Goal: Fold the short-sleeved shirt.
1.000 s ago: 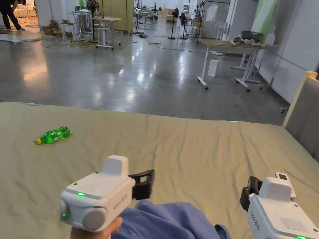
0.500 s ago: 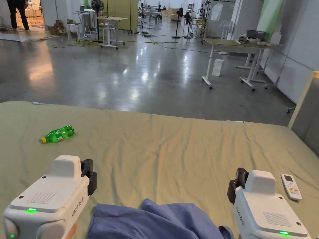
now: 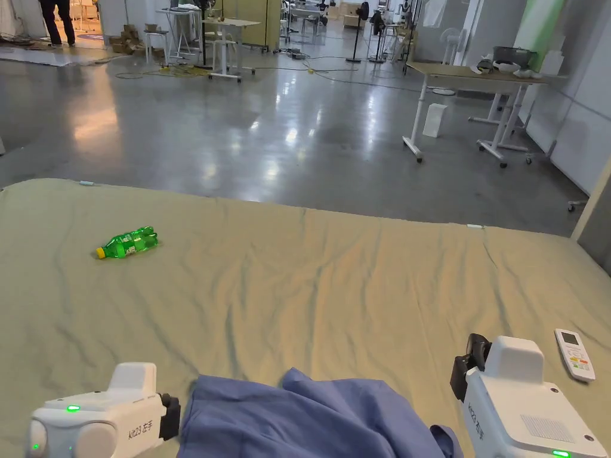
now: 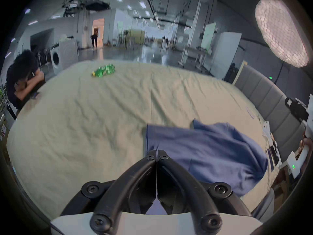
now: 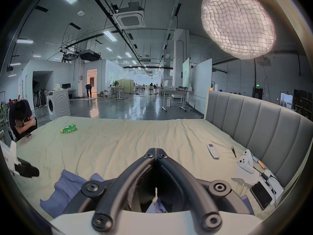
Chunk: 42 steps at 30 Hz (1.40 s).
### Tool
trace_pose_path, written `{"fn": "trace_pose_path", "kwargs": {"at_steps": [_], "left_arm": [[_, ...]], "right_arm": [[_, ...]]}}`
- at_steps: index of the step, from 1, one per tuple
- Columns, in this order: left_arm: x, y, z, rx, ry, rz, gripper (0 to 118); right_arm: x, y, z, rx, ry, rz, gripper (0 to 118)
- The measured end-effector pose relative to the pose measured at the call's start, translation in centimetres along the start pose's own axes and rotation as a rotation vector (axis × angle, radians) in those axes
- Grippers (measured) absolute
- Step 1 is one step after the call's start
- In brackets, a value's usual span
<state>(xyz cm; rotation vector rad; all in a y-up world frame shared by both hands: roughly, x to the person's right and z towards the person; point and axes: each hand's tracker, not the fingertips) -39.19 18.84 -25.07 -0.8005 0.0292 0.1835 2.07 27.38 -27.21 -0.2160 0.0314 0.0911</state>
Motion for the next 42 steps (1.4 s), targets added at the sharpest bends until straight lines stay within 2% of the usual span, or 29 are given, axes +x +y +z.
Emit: {"fn": "trace_pose_path", "kwargs": {"at_steps": [1,2,3,4,5,6,11,14,16,17,18,23,26,28,29,30,31,33,37,40,42], "left_arm": [[-0.4,-0.4,-1.3,-0.052,0.000,0.002,5],[-0.4,-0.7,-2.0,-0.079,0.001,0.001,19],[-0.4,-1.1,-2.8,-0.111,0.003,0.000,44],[-0.4,-1.5,-3.6,-0.150,-0.002,0.001,59],[-0.5,-1.9,-4.3,-0.183,-0.001,0.002,71],[-0.5,-2.4,-5.1,-0.218,0.014,0.008,77],[-0.3,-4.9,-7.5,-0.264,0.052,0.029,77],[0.8,-5.4,-7.5,-0.235,0.107,-0.052,74],[1.9,-5.5,-7.7,-0.233,0.132,-0.124,57],[1.9,-5.6,-8.2,-0.227,0.130,-0.147,39],[2.2,-5.7,-8.1,-0.216,0.125,-0.166,5],[3.2,-5.9,-6.8,-0.219,0.075,-0.185,4],[2.1,-5.1,-5.4,-0.174,0.042,-0.126,4],[2.0,-4.5,-4.1,-0.142,0.052,-0.135,4],[2.0,-4.0,-3.4,-0.130,0.048,-0.133,4],[1.9,-3.8,-3.0,-0.121,0.044,-0.129,4],[1.8,-3.5,-2.5,-0.114,0.039,-0.124,4],[0.9,-2.8,-2.8,-0.100,0.040,-0.116,4],[0.0,-2.5,-3.1,-0.094,0.045,-0.111,4],[-0.3,-2.9,-3.4,-0.103,0.047,-0.113,4],[-0.3,-3.1,-3.7,-0.111,0.050,-0.117,4]], "right_arm": [[0.0,-0.3,-0.1,-0.013,0.000,-0.007,0],[0.1,-0.5,-0.1,-0.019,0.002,-0.009,0],[0.1,-0.8,-0.3,-0.026,0.003,-0.013,0],[0.2,-1.0,-0.3,-0.033,0.003,-0.017,0],[0.2,-1.2,-0.3,-0.047,0.000,-0.025,0],[0.3,-1.6,-0.4,-0.053,-0.002,-0.025,0],[0.9,-2.5,-0.7,-0.075,-0.011,-0.031,0],[1.0,-2.7,-0.7,-0.092,-0.013,-0.032,0],[1.2,-2.7,-0.5,-0.101,-0.016,-0.029,0],[1.3,-2.7,-0.5,-0.106,-0.018,-0.028,0],[1.6,-2.9,-0.7,-0.114,-0.021,-0.026,0],[3.3,-4.0,-1.4,-0.235,-0.017,-0.010,0],[5.3,-5.1,-2.2,-0.358,0.006,-0.041,2],[6.3,-6.2,-3.2,-0.447,0.005,-0.023,24],[6.7,-6.9,-3.6,-0.495,-0.001,-0.007,30],[6.9,-7.4,-3.9,-0.530,0.003,0.004,30],[6.9,-7.7,-3.8,-0.565,0.015,0.010,45],[7.0,-9.0,-4.3,-0.642,0.035,0.025,67],[6.8,-12.3,-5.7,-0.729,0.059,0.038,68],[6.0,-14.9,-6.9,-0.809,0.136,0.027,66],[5.2,-15.8,-7.2,-0.823,0.153,0.054,56]]}}
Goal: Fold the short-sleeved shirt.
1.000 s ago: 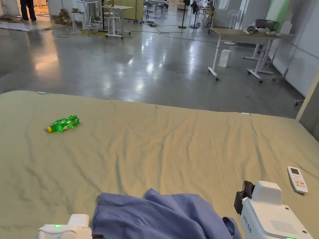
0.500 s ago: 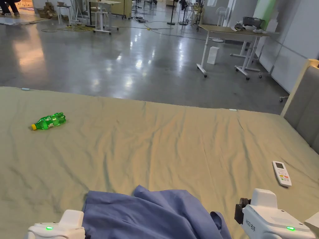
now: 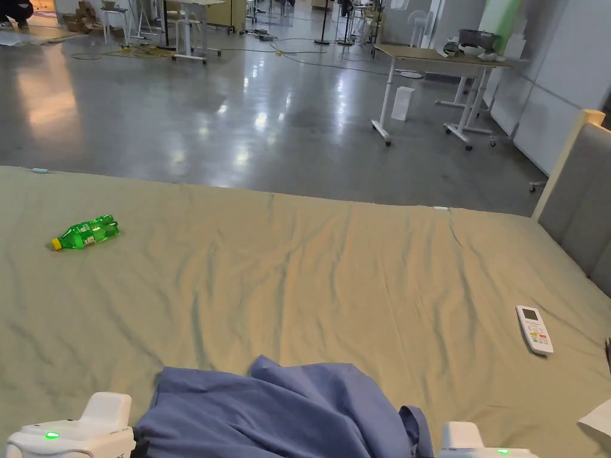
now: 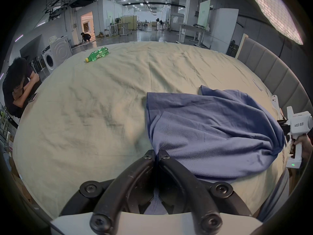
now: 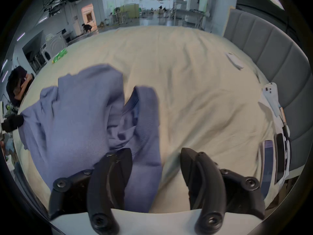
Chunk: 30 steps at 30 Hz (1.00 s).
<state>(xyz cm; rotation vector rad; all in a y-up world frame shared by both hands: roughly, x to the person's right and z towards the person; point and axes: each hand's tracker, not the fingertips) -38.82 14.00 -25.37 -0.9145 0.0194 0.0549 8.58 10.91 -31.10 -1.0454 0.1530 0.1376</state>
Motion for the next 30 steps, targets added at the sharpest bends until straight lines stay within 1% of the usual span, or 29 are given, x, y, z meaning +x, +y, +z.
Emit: {"fn": "trace_pose_path", "kwargs": {"at_steps": [1,2,3,4,5,6,7,9,11,13,15,21,24,30], "left_arm": [[-0.1,-0.1,-0.2,-0.005,0.001,0.002,4],[0.2,-0.3,0.0,-0.008,0.002,0.003,4],[0.8,-0.4,0.5,-0.011,0.004,0.004,4],[0.8,-0.5,0.5,-0.011,0.004,0.006,4],[0.9,-0.5,0.6,-0.011,0.004,0.007,4],[0.9,-0.5,0.6,-0.009,0.003,0.007,4],[1.2,-0.5,1.0,-0.002,0.002,0.006,4],[1.4,-0.2,1.4,0.014,-0.003,0.006,4],[0.7,0.3,1.5,0.043,-0.015,0.017,4],[0.7,1.0,2.2,0.080,-0.028,0.025,4],[0.5,1.8,2.6,0.107,-0.034,0.015,4],[0.4,4.0,4.6,0.180,-0.046,0.021,4],[0.5,5.7,6.8,0.238,-0.041,0.016,4],[-1.2,11.3,12.3,0.412,-0.027,0.031,4]], "right_arm": [[-0.4,-0.1,-0.2,0.005,-0.021,0.019,51],[-0.6,-0.3,-0.3,0.013,-0.033,0.024,50],[-0.5,-0.2,-0.1,0.018,-0.028,0.018,44],[-0.3,-0.1,0.2,0.021,-0.028,0.008,34],[0.2,0.0,-0.4,0.025,-0.030,-0.001,12],[0.5,0.0,-0.3,0.042,-0.040,0.002,1],[0.8,0.0,0.0,0.080,-0.020,-0.001,1],[0.8,0.0,1.5,0.058,-0.008,-0.024,1],[1.0,0.0,3.0,0.138,-0.018,-0.039,1],[0.9,0.7,4.2,0.186,-0.006,-0.051,1],[0.9,1.4,5.7,0.229,0.015,-0.051,1],[0.3,3.7,9.0,0.346,0.021,-0.032,1],[0.1,5.2,11.5,0.438,0.023,-0.034,1],[1.1,9.4,16.0,0.610,-0.008,-0.061,1]]}}
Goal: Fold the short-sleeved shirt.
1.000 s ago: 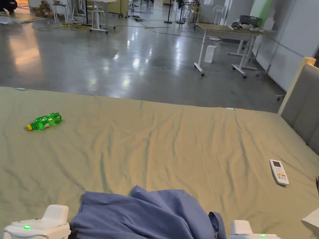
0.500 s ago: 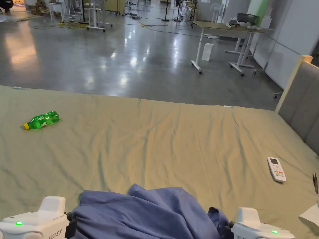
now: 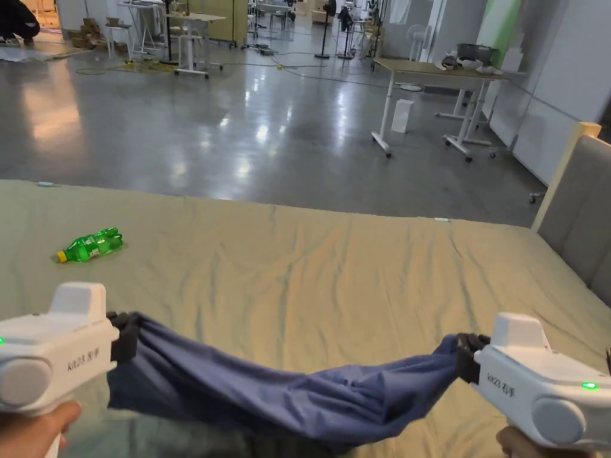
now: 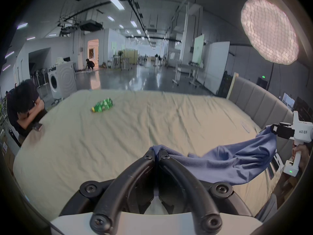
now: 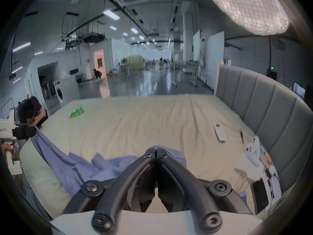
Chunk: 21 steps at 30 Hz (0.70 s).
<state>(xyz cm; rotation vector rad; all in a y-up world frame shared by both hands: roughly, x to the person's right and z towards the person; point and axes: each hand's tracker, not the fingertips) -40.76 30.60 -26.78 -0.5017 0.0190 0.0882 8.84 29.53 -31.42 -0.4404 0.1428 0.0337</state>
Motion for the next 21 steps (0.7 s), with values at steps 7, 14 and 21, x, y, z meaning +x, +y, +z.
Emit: {"fn": "trace_pose_path", "kwargs": {"at_steps": [7,14,21], "left_arm": [[-2.2,9.2,2.8,0.157,0.074,-0.010,4],[-3.3,15.7,3.7,0.233,0.105,-0.026,4],[-3.4,19.6,1.2,0.243,0.141,-0.036,4]], "right_arm": [[0.3,9.0,1.9,0.168,-0.043,-0.021,1],[-0.5,15.2,2.2,0.248,-0.049,0.025,1],[-2.0,20.2,0.1,0.296,-0.080,0.084,1]]}}
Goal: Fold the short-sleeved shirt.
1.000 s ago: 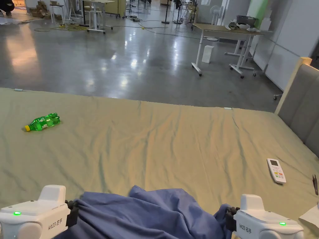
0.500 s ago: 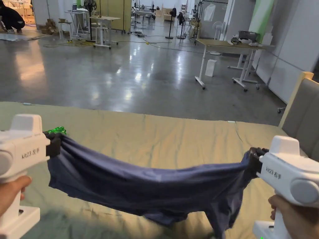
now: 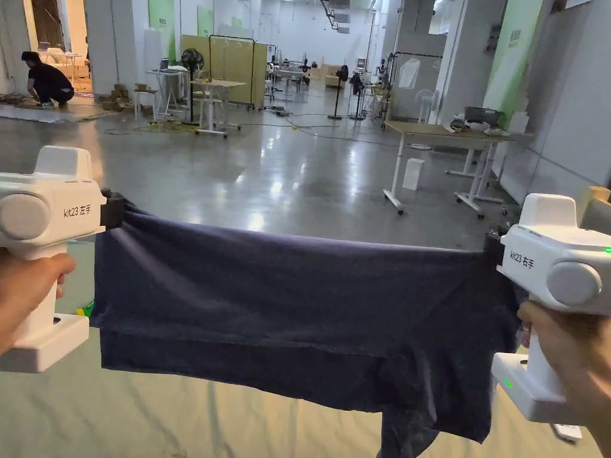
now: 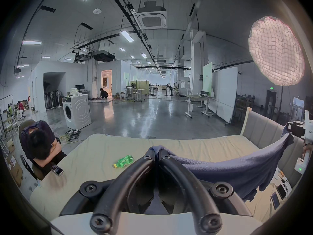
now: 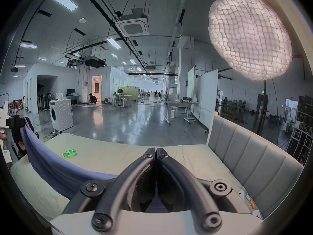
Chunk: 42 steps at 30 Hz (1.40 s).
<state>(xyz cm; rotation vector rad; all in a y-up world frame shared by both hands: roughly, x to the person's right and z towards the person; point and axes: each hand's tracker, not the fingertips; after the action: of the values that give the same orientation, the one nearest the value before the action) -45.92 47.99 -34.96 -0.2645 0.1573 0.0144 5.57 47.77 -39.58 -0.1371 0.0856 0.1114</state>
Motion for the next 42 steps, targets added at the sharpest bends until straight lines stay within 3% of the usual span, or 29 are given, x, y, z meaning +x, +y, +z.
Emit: {"fn": "trace_pose_path", "kwargs": {"at_steps": [10,15,17,21,26,28,34,42], "left_arm": [[0.7,3.7,-4.7,0.011,0.041,-0.023,4],[1.1,2.4,-5.7,-0.001,0.048,-0.026,4],[0.9,0.6,-6.1,-0.023,0.042,-0.033,4],[0.7,-4.5,-5.6,-0.080,0.031,-0.022,4],[0.2,-13.4,-3.8,-0.186,-0.001,0.006,4],[0.1,-16.9,-2.6,-0.237,-0.005,0.021,4],[-0.5,-26.2,2.5,-0.389,-0.060,0.093,4],[-0.7,-34.6,8.8,-0.555,-0.036,0.114,4]], "right_arm": [[-0.3,3.4,-5.6,0.040,-0.028,0.031,1],[-0.8,2.6,-7.0,0.029,-0.036,0.053,1],[-1.2,1.5,-6.8,0.022,-0.044,0.087,1],[-1.7,-2.5,-5.3,-0.050,-0.030,0.061,1],[-2.7,-10.2,-1.5,-0.108,-0.030,0.178,1],[-2.7,-13.6,0.3,-0.175,-0.010,0.151,1],[-3.1,-21.9,5.9,-0.259,-0.008,0.207,1],[-3.7,-29.3,12.6,-0.429,0.016,0.214,1]]}}
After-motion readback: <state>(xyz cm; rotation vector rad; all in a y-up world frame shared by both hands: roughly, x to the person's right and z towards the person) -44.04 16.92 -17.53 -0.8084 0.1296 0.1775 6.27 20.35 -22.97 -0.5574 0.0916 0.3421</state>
